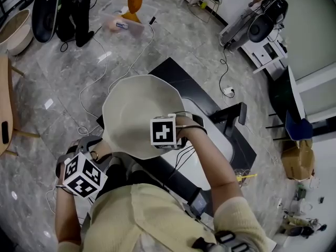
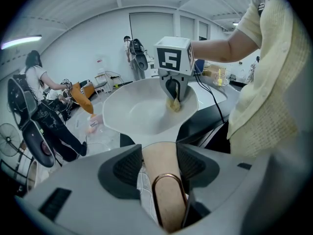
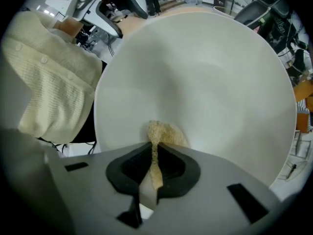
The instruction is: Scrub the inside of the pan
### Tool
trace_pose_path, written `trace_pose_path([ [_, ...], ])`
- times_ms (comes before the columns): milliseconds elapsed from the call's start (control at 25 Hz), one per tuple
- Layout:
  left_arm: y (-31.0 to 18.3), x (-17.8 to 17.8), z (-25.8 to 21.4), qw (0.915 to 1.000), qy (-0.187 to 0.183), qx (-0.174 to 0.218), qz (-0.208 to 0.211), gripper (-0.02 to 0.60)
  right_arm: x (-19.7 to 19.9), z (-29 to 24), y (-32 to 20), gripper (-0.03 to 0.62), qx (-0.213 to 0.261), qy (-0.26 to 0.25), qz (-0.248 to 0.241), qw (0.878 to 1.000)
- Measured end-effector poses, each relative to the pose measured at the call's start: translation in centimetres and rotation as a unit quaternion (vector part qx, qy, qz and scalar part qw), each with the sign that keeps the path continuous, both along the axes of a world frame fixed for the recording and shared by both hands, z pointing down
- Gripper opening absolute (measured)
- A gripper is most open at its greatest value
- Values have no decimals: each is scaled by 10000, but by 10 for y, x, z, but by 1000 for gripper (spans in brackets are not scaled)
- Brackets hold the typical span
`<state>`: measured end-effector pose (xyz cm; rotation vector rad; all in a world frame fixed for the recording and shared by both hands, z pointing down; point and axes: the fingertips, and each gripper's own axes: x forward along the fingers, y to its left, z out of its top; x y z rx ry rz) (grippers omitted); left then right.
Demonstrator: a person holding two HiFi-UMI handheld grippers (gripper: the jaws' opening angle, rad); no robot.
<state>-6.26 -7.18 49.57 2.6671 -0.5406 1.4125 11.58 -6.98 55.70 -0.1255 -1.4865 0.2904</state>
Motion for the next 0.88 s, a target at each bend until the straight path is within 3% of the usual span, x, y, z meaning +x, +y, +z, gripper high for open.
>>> trace_pose_path([
  [200,0,1,0,10000,21,-4,-12,230,22,7,-26,43,630,617,-34,9961],
  [400,0,-1,0,10000,73,-36,-53,230,32,10,-60,43,1436,987,-62,9847],
  [640,0,-1,0,9999,73,-57,-44,230,36,9,-105,44,2495,1130,-188,9616],
  [880,-1,-1,0,9998,162,-75,-114,230,32,1,-147,43,3531,1054,-296,9292],
])
